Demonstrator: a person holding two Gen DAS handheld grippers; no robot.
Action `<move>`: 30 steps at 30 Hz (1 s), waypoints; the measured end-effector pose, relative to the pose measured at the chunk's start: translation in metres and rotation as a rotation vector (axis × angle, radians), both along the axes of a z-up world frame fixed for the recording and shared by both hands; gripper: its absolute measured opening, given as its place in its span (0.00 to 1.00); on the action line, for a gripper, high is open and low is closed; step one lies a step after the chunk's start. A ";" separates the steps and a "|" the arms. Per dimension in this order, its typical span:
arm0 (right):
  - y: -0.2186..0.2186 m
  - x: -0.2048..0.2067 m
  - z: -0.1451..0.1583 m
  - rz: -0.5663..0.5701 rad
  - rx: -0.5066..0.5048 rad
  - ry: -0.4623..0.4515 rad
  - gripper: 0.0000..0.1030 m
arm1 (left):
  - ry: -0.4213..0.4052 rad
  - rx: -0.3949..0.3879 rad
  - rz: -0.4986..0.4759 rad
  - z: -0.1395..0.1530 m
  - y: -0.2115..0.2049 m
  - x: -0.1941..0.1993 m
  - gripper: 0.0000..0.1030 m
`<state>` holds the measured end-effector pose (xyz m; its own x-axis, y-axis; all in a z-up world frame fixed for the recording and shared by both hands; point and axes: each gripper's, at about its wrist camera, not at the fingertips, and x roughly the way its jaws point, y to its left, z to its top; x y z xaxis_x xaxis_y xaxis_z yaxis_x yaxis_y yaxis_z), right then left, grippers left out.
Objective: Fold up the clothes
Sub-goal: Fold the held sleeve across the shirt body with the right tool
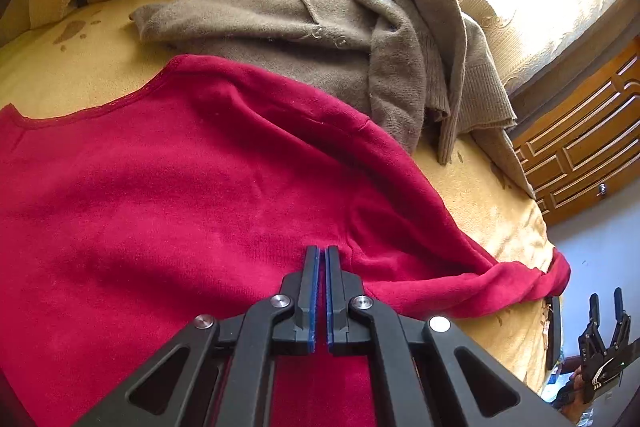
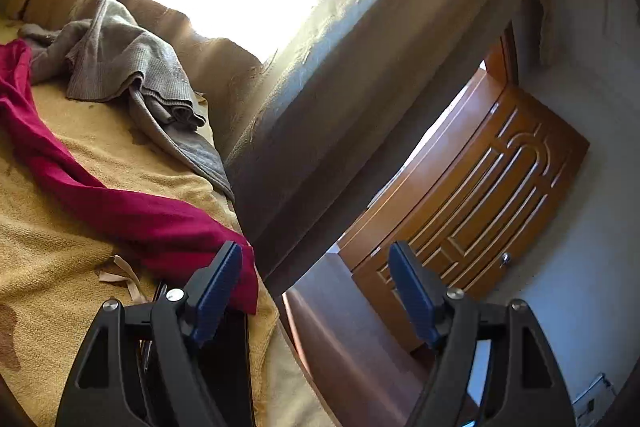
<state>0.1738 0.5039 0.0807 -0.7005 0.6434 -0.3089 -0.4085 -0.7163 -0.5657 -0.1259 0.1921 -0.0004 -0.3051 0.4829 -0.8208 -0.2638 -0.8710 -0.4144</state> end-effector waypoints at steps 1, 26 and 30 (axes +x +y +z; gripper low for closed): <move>0.015 0.005 0.005 -0.003 -0.107 0.012 0.77 | 0.004 0.001 -0.001 0.000 0.000 0.000 0.02; 0.102 -0.114 -0.046 0.132 -0.927 -0.331 0.44 | 0.113 0.053 -0.031 -0.001 0.004 0.007 0.02; 0.084 -0.109 -0.033 0.182 -0.828 -0.304 0.18 | 0.123 0.070 -0.026 -0.002 0.003 0.008 0.02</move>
<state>0.0650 0.5880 0.0480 -0.5820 0.0198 -0.8130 -0.1658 -0.9816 0.0948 -0.1180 0.1947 -0.0021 -0.3880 0.5467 -0.7421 -0.3388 -0.8333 -0.4368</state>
